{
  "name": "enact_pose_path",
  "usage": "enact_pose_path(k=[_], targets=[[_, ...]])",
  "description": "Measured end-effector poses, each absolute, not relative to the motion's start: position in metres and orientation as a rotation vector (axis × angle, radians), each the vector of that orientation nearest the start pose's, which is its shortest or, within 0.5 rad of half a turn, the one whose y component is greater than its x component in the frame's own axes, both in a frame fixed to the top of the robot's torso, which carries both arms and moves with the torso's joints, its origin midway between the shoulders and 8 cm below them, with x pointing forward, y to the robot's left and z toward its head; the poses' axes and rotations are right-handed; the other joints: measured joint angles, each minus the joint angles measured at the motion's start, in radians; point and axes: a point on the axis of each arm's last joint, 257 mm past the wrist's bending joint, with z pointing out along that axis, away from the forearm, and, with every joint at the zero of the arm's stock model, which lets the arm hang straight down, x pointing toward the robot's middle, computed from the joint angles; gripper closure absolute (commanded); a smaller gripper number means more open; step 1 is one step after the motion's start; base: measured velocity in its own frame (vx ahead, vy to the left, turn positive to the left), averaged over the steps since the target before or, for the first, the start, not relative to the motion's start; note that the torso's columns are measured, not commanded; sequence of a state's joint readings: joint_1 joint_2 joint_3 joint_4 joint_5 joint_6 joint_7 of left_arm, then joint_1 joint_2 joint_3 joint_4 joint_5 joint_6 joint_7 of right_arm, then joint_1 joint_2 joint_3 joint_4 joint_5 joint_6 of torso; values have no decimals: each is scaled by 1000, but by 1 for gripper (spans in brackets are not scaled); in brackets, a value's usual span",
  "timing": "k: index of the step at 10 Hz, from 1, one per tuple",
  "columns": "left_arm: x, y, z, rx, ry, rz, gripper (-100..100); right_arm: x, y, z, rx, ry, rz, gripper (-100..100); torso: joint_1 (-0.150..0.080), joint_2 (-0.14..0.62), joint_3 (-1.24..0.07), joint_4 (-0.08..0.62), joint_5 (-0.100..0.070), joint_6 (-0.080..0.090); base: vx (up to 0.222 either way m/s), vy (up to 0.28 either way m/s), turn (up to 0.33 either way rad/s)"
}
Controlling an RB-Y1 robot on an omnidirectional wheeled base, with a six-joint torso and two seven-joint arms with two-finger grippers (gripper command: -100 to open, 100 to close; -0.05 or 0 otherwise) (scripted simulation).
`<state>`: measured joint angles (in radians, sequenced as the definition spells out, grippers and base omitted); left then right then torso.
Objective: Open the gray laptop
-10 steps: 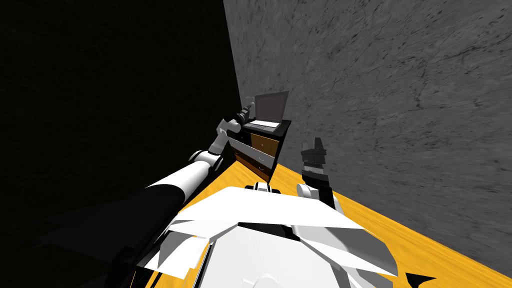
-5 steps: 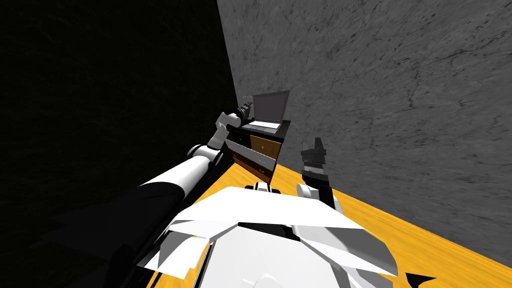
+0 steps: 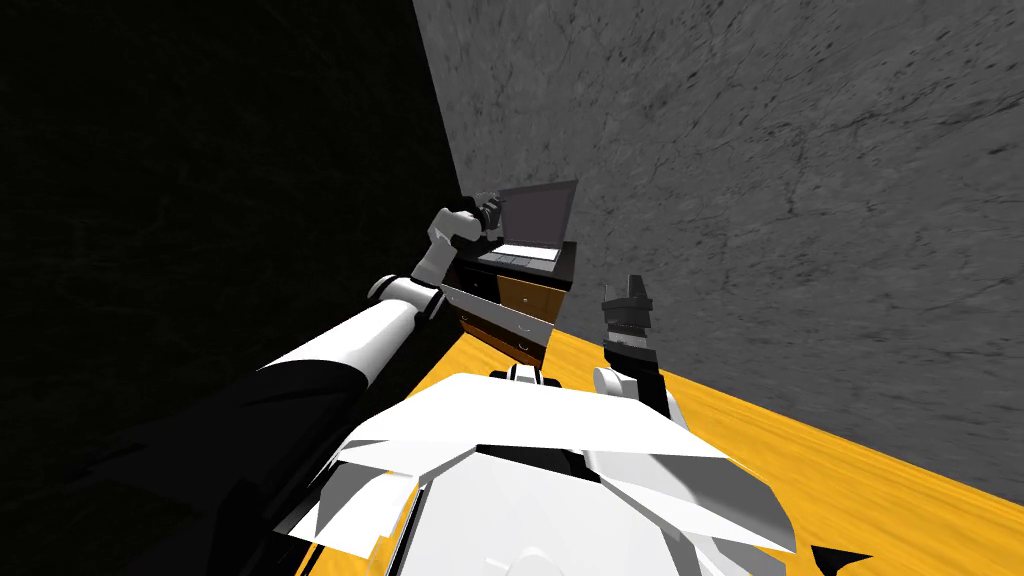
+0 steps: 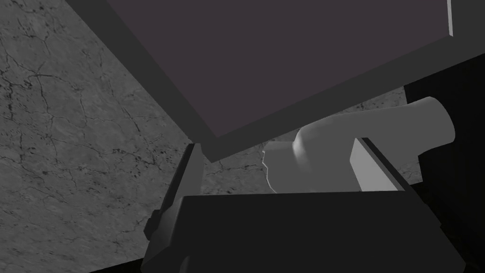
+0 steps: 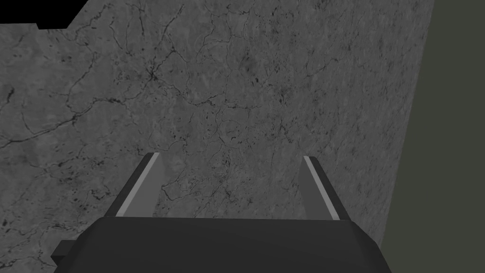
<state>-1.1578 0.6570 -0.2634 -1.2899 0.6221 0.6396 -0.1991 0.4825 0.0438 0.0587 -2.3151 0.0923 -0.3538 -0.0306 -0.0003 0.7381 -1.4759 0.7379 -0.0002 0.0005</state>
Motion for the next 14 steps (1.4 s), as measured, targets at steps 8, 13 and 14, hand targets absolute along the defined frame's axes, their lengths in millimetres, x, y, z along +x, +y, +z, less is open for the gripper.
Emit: enact_pose_path(k=[8,13,14], targets=[[701,164,236,-618,1557,-1001,-100,365,-256,18,730,685,1310,0,1,-1,-1,0,0,-1,63,77,-126],[698,169,248,-617,1557,-984,100,365,-256,18,730,685,1310,0,0,-1,-1,-1,0,0,33,5,-8],[701,171,248,-614,1538,-990,100,365,-256,18,730,685,1310,0,1,0,0,-2,1,0,-47,7,-4]])
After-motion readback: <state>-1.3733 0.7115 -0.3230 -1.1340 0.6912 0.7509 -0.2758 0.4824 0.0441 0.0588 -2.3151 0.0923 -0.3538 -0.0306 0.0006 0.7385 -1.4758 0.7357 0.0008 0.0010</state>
